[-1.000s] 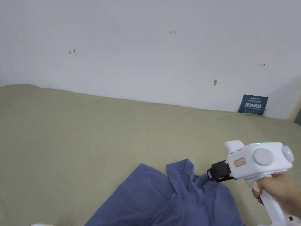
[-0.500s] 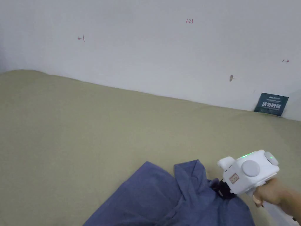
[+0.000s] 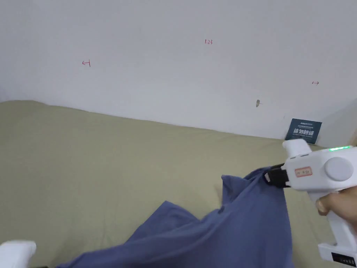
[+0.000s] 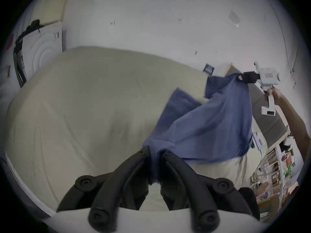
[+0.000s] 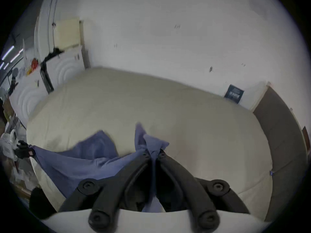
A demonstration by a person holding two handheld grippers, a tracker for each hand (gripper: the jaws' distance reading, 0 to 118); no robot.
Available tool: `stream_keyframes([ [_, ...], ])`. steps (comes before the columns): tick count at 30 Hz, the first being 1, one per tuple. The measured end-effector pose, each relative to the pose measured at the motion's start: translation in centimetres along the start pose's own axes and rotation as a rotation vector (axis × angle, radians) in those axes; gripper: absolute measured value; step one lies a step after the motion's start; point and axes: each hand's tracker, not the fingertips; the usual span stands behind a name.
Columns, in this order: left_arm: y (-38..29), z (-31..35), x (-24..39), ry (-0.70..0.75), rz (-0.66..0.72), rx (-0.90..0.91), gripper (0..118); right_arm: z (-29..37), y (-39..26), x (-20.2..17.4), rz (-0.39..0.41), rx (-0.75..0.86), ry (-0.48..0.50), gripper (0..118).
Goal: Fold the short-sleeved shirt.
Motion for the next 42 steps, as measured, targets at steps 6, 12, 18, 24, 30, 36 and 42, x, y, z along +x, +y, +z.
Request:
stream_keyframes([
  [6,9.2,2.8,0.0,0.019,-0.008,0.188,11,7.3,4.6,0.6,-0.054,0.168,-0.026,3],
  [12,19.1,3.3,1.0,0.076,-0.102,0.294,10,11.4,9.8,1.3,-0.053,0.303,-0.101,3],
  [18,29.3,3.4,2.5,0.160,-0.212,0.413,10,12.4,16.0,2.2,-0.056,0.428,-0.182,3],
  [24,37.8,2.8,2.4,0.257,-0.293,0.501,10,11.7,21.2,2.5,-0.050,0.511,-0.285,3],
  [30,42.3,2.6,2.2,0.258,-0.292,0.553,10,11.6,24.6,3.2,-0.060,0.614,-0.320,3],
  [36,43.9,2.7,2.4,0.264,-0.312,0.629,10,13.4,26.9,3.8,-0.120,0.715,-0.299,3],
  [42,41.0,0.8,1.6,0.235,-0.323,0.591,10,12.2,23.4,3.6,-0.082,0.641,-0.302,3],
])
